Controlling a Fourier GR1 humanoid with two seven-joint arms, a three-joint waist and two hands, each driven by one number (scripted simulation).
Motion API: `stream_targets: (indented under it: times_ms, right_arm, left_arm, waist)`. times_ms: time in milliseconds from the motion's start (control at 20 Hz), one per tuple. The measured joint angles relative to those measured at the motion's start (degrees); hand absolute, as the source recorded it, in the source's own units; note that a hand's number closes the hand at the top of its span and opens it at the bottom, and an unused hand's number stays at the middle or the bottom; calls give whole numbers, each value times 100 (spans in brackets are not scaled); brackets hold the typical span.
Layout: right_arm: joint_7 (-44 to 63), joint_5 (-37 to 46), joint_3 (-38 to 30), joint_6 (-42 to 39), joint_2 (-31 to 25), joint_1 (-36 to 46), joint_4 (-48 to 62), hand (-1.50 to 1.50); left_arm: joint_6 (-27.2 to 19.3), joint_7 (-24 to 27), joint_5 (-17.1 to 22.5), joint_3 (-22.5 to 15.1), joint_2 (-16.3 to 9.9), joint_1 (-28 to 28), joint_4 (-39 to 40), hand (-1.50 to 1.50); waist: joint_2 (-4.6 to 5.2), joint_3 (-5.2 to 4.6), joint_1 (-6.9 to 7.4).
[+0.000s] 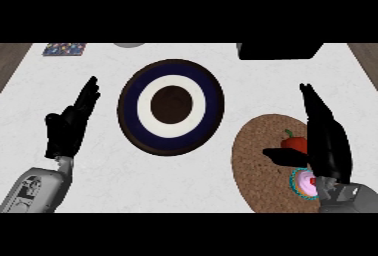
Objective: Pick the bell pepper from the placemat and place it in the plate
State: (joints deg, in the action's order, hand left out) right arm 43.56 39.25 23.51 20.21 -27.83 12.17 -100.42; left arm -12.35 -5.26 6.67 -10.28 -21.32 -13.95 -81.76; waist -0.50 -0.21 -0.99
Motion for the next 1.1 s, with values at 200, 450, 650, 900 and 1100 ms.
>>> stream_targets:
  times_ms: [200,450,650,900,1100]
  right_arm:
    - [1020,-432,-151,-1304,-391,135,-568,-150]
    - [1637,-1110,-475,-2400,-640,388,-860,-150]
    - [1815,-1382,-616,-2738,-587,483,-835,-150]
    - [1691,-1509,-831,-2960,-451,597,-374,-150]
    - [1619,-1484,-799,-3117,-337,633,29,-150]
  left_arm:
    - [-23,-8,-57,-27,36,65,-81,0]
    - [30,114,-103,48,105,-15,101,0]
    - [90,-1,-131,97,142,-91,76,0]
    - [244,12,-172,199,203,-155,167,0]
    - [300,-39,-223,255,233,-185,141,0]
  waist:
    - [3,2,16]
    - [32,8,47]
    - [39,13,81]
    - [50,17,102]
    - [53,19,115]
